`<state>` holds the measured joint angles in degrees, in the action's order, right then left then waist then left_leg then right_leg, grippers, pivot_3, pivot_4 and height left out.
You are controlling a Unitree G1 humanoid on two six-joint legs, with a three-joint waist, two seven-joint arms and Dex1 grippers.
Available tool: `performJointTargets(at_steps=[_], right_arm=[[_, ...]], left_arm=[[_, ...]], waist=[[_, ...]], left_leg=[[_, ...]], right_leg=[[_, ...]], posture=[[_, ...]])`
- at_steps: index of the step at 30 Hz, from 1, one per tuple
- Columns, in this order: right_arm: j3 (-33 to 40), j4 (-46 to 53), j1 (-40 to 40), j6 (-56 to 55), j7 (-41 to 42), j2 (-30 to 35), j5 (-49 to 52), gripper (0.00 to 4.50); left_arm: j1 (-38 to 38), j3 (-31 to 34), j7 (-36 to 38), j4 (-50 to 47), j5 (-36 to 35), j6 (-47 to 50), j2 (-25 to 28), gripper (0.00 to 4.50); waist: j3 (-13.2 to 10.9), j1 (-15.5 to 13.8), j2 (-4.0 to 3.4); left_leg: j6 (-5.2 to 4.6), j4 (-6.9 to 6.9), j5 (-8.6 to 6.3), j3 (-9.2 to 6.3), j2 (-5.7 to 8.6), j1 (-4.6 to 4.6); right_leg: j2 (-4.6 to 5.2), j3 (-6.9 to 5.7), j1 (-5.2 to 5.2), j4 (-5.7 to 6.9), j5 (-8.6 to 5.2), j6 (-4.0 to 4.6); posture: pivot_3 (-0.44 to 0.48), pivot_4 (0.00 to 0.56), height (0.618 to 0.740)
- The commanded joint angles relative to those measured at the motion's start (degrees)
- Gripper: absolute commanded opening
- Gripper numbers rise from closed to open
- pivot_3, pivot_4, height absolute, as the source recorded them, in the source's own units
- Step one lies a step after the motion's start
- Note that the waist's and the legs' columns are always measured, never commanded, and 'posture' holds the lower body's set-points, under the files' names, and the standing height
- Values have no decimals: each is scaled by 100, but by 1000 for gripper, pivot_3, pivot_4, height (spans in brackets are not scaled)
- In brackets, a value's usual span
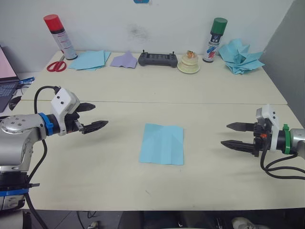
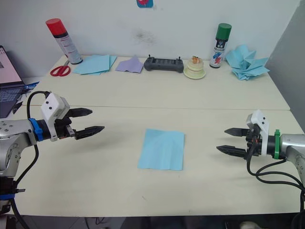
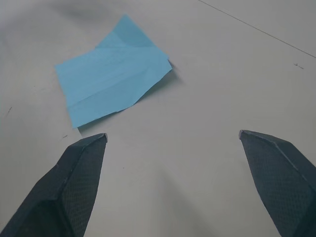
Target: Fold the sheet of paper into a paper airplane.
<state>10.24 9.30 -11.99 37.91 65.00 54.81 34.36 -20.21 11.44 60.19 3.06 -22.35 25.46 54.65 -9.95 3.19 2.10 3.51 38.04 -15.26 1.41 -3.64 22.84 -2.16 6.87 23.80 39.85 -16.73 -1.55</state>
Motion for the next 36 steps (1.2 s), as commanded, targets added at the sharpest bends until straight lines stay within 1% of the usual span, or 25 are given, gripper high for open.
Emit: performJointTargets(at_steps=[1,7,10,12,15,17,18,19,24,28,31,33,36], right_arm=[[115,0,-177,-59,7,63,-14,4480],[-30,-121,-341,-77,65,46,-105,4480],[-72,-181,-414,-105,75,35,-175,4480],[-95,-211,-446,-125,56,17,-202,4480],[-184,-245,-497,-209,-53,-62,-300,4480],[-262,-244,-496,-284,-149,-169,-391,4480],[-279,-242,-491,-307,-172,-210,-425,4500],[-280,-231,-488,-307,-190,-242,-442,4500],[-467,-236,-466,-469,-374,-457,-697,4500],[-564,-253,-514,-545,-682,-755,-845,4500],[-718,-403,-525,-774,-979,-964,-1175,4500],[-783,-428,-516,-869,-1101,-1075,-1310,4500],[-824,-417,-528,-900,-1218,-1213,-1379,4500]], left_arm=[[-54,91,-67,6,28,-106,-17,4500],[100,217,-160,-89,-144,196,-87,4500],[102,216,-228,-167,-251,415,-174,4500],[76,181,-275,-224,-252,399,-234,4500],[123,14,-422,-350,-145,350,-419,4500],[99,-110,-589,-618,-229,370,-733,4500],[71,-133,-661,-708,-264,398,-859,4109],[40,-145,-696,-778,-297,454,-945,3892],[-151,-903,-1040,-1237,-161,563,-1746,2336],[-118,-1594,-1201,-1110,251,287,-2242,955],[-43,-2077,-1226,-732,675,-120,-2477,22],[9,-2323,-1219,-563,862,-307,-2602,7],[-5,-2516,-1254,-353,1052,-357,-2747,7]], waist=[[0,0,0],[0,1,0],[0,1,0],[0,-1,0],[0,-1,0],[0,-6,0],[0,-9,0],[0,-14,0],[1,-53,1],[1,-60,1],[2,-47,0],[2,-47,0],[2,-52,0]], left_leg=[[0,0,0,0,0,0],[0,2,0,-1,-1,-1],[0,2,0,-1,0,0],[0,4,0,0,0,0],[0,6,0,0,0,-2],[0,5,0,-1,0,-1],[0,6,0,-1,0,-1],[0,8,0,-1,1,1],[0,13,0,-5,4,0],[0,18,0,-5,6,-5],[0,17,0,-6,5,-10],[0,17,0,-7,5,-11],[0,18,0,-5,6,-10]], right_leg=[[0,0,0,0,0,0],[0,-1,0,4,1,1],[0,-1,0,4,1,2],[0,0,0,5,1,2],[0,1,-1,7,2,2],[0,-1,-1,7,2,3],[0,0,-1,7,2,3],[1,0,-3,7,2,2],[1,-1,-8,8,4,0],[1,3,-15,8,7,-3],[-2,5,-17,9,7,-2],[-2,5,-18,10,7,-2],[-2,5,-18,9,7,-2]], posture=[[0,150,740],[0,150,740],[0,150,740],[0,150,740],[0,150,740],[0,150,740],[0,150,740],[0,150,740],[0,150,740],[0,150,740],[0,150,740],[0,150,740],[0,150,740]])
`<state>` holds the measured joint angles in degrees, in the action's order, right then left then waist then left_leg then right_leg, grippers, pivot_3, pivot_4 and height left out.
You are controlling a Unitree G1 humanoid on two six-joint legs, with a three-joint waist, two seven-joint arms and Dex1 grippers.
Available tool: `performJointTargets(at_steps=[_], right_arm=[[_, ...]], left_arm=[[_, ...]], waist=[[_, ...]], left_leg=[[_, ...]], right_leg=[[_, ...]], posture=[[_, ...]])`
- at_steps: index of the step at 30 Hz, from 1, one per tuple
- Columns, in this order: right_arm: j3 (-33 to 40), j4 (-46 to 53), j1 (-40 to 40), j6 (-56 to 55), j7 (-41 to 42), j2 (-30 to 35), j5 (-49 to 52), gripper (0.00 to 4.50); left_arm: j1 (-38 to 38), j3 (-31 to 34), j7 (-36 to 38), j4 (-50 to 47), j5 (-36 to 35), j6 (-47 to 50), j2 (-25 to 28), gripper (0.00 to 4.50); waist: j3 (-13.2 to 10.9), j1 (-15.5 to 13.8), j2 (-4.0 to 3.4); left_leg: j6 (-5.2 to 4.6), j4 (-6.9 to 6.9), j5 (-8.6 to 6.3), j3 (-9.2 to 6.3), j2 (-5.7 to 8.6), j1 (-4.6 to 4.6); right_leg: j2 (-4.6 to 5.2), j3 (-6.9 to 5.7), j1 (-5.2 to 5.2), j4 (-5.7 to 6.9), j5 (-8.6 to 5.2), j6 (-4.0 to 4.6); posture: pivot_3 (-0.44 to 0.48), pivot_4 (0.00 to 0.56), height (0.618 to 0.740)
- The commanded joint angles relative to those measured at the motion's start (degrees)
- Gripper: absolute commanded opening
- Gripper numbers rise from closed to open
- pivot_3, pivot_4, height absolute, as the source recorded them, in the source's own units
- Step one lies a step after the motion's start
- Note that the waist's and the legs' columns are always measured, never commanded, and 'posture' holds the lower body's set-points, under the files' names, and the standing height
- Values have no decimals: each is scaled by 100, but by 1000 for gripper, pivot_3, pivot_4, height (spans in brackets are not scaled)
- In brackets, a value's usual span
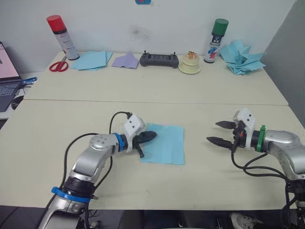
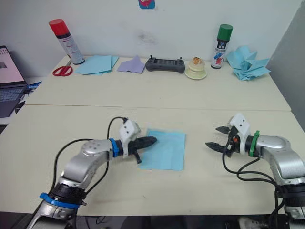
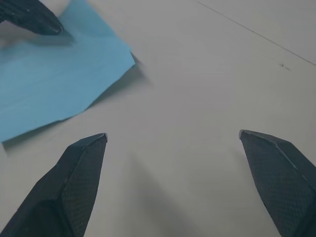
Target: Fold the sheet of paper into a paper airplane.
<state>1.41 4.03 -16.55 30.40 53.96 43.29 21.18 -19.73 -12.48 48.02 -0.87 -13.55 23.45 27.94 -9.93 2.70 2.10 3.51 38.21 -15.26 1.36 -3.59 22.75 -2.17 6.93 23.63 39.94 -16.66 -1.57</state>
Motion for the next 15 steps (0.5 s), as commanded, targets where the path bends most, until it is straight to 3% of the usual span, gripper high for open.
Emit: performJointTargets(at_steps=[1,8,11,15], right_arm=[[39,143,-68,-139,-143,-103,-66,4500],[-375,-127,-206,-350,-398,-378,-550,4500],[-530,-433,-391,-493,-470,-600,-702,3866],[-850,-781,-562,-1018,-447,-770,-1103,2354]], left_arm=[[-71,-210,-68,143,294,-98,-70,7],[99,-591,145,306,638,-69,-3,7],[128,-528,89,361,656,-117,-62,0],[81,-445,68,421,652,-124,-66,0]], waist=[[0,-7,0],[12,-11,-9],[20,2,-14],[22,13,-17]], left_leg=[[0,0,0,0,0,0],[0,-1,0,1,2,-41],[0,-2,0,5,2,-48],[0,-3,0,5,2,-49]], right_leg=[[0,-1,0,0,0,0],[0,1,-39,-1,-1,-2],[0,5,-42,-1,-1,-3],[0,4,-43,-1,-1,-3]], posture=[[0,150,740],[0,150,740],[0,150,740],[0,150,740]])
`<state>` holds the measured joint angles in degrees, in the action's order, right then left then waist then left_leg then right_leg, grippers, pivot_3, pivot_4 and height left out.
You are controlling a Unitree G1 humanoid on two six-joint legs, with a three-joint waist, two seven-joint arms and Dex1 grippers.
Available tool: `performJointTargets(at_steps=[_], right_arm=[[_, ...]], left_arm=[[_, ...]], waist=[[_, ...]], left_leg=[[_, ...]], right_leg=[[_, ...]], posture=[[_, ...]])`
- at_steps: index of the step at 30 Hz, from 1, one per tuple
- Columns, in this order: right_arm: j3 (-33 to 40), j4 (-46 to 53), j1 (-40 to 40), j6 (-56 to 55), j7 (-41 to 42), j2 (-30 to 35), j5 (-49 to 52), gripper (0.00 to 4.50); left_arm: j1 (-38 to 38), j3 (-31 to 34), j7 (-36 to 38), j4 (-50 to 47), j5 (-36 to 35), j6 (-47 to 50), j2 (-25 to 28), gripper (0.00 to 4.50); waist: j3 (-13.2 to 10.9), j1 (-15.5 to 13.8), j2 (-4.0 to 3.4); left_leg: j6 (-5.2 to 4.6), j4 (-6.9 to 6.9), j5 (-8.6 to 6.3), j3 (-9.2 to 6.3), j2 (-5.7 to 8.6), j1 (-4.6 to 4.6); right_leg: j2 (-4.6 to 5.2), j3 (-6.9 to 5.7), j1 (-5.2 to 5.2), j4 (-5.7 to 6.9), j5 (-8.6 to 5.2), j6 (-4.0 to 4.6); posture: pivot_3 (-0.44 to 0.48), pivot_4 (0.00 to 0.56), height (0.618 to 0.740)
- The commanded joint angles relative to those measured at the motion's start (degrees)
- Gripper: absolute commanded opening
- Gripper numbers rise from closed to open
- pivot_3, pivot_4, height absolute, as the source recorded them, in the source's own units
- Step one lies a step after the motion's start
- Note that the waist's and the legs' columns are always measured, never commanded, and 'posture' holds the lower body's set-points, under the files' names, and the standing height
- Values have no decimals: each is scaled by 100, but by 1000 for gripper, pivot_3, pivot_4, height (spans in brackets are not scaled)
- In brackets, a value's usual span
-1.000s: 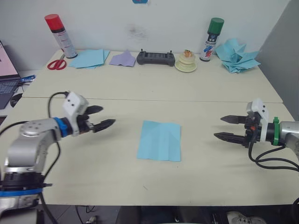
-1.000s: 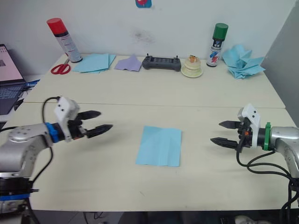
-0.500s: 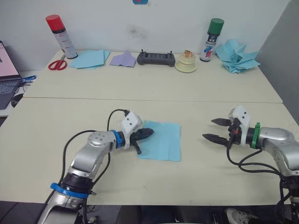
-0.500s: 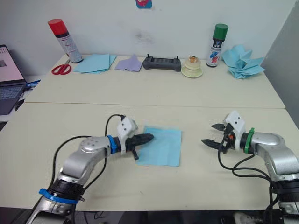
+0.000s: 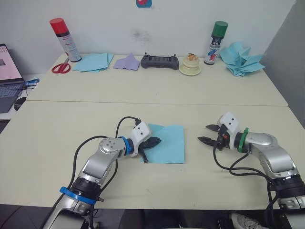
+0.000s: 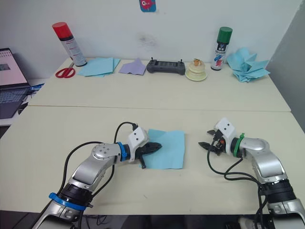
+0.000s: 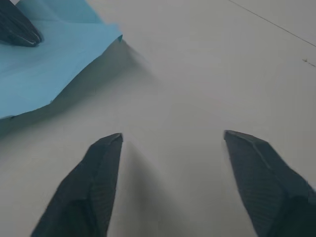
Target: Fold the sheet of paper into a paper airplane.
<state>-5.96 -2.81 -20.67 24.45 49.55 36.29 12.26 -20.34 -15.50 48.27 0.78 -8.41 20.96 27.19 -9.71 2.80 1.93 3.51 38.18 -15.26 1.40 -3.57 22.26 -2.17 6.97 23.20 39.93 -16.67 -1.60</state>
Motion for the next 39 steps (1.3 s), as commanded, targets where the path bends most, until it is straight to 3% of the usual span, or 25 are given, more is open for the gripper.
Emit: performJointTargets(at_steps=[1,6,13,21,39], right_arm=[[-198,-186,-208,-539,11,-155,-272,1967],[-609,-339,-353,-748,215,-495,-453,67],[-834,84,-239,-184,770,-788,5,28],[-530,188,-627,483,412,-1580,597,28],[-1390,-1229,-1053,-671,223,-2253,-558,28]], left_arm=[[122,-144,19,311,179,88,17,0],[148,-153,-13,316,196,88,15,0],[254,-142,-134,249,191,129,-39,0],[395,-64,-265,114,157,210,8,0],[815,328,-49,-312,-25,592,586,0]], waist=[[0,9,0],[3,15,-2],[16,23,-2],[17,31,-2],[26,178,0]], left_leg=[[0,0,0,0,0,0],[0,0,0,0,0,-5],[0,-5,0,0,-1,-16],[0,-4,0,-2,-1,-16],[-1,-20,-1,-2,-7,-26]], right_leg=[[0,0,0,0,0,0],[0,1,-1,2,0,0],[-2,3,-7,2,0,0],[-2,1,-8,3,0,0],[-9,6,-3,2,-3,-2]], posture=[[0,150,740],[0,150,740],[0,150,740],[0,150,740],[0,150,740]])
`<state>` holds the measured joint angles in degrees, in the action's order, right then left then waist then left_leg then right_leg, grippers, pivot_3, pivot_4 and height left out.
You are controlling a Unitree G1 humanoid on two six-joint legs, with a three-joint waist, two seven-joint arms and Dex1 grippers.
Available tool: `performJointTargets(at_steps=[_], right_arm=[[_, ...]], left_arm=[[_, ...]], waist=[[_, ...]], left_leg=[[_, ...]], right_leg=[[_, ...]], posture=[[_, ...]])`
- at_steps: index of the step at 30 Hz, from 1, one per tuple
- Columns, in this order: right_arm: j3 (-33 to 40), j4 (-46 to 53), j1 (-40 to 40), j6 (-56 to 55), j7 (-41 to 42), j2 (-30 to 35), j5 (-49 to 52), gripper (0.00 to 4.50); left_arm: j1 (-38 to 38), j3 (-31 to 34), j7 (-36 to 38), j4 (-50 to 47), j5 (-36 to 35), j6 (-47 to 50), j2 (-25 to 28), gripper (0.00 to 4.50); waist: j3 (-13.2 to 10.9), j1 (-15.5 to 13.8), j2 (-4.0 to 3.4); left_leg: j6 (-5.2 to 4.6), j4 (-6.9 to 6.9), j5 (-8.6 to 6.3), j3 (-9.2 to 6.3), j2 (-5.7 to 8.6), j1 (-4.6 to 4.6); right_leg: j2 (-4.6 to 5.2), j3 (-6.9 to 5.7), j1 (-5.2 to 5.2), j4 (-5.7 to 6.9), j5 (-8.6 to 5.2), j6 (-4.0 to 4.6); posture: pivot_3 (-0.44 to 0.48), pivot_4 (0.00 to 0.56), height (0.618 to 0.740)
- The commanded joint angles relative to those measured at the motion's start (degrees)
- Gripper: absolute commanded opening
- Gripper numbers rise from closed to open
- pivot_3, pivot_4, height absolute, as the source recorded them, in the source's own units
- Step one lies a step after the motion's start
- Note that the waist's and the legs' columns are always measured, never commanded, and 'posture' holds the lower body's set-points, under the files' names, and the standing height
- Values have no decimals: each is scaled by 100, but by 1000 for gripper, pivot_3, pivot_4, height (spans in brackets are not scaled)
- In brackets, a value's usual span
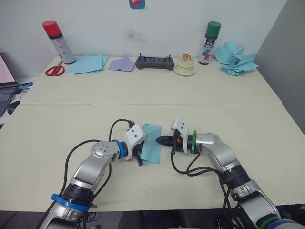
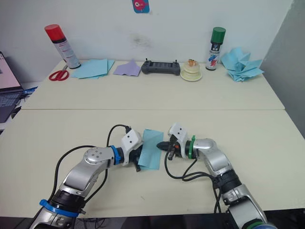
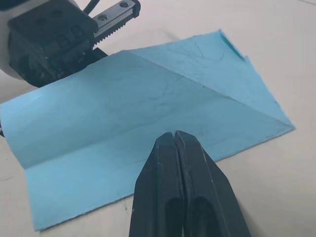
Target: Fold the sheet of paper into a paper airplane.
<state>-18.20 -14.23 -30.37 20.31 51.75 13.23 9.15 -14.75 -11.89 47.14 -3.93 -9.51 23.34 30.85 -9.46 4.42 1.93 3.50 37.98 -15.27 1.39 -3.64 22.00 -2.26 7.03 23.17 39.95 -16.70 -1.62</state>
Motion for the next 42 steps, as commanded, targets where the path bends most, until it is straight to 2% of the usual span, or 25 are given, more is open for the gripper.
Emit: performJointTargets(at_steps=[1,6,11,14,18,22,28,32,40,42], right_arm=[[-241,-119,-87,-312,39,107,-354,28],[-363,-223,-98,-329,118,178,-546,28],[-287,-315,-137,-345,86,167,-499,28],[-268,-278,-128,-311,78,150,-470,28],[-237,-303,-134,-300,59,134,-468,28],[-190,-305,-113,-291,14,153,-473,28],[88,-484,-219,-190,-229,25,-352,28],[325,-927,-432,-342,-555,-123,-390,28],[539,-2353,-1036,-1263,-1399,-229,-764,28],[629,-2387,-1086,-1514,-1388,-197,-709,28]], left_arm=[[271,9,70,109,66,378,267,0],[235,531,-70,-8,-120,139,381,0],[220,1222,262,-686,-850,401,631,0],[79,1403,337,-1061,-1257,661,618,0],[-35,954,349,-1161,-1105,680,534,0],[51,330,336,-785,-527,430,601,0],[182,-162,444,-374,-3,12,685,0],[155,-312,528,-213,205,-200,703,0],[143,-234,485,-113,183,-237,569,0],[144,-241,438,-143,182,-202,508,0]], waist=[[1,32,0],[1,56,-1],[-2,57,1],[-5,44,6],[-5,38,6],[-5,38,6],[-7,37,8],[-6,34,8],[-2,34,8],[-2,28,9]], left_leg=[[0,0,0,0,0,0],[0,-3,0,1,0,-3],[0,-3,0,0,-2,-1],[0,-2,0,-1,-1,6],[0,-1,0,3,3,6],[0,-3,0,2,3,5],[0,-2,0,2,2,6],[0,-1,0,5,3,4],[0,-1,0,9,5,0],[0,0,0,8,5,0]], right_leg=[[0,0,0,0,-1,-1],[0,2,0,0,-4,-5],[0,0,2,0,-4,-4],[3,-3,4,-2,-4,-4],[7,-1,3,-3,-13,-19],[5,0,4,-5,-13,-19],[5,0,4,-5,-13,-19],[7,1,2,-5,-13,-19],[11,4,-1,-5,-13,-19],[12,2,-2,-5,-13,-20]], posture=[[0,150,740],[0,150,740],[0,150,740],[0,150,740],[0,150,740],[0,150,740],[0,150,740],[0,150,740],[0,150,740],[0,150,740]])
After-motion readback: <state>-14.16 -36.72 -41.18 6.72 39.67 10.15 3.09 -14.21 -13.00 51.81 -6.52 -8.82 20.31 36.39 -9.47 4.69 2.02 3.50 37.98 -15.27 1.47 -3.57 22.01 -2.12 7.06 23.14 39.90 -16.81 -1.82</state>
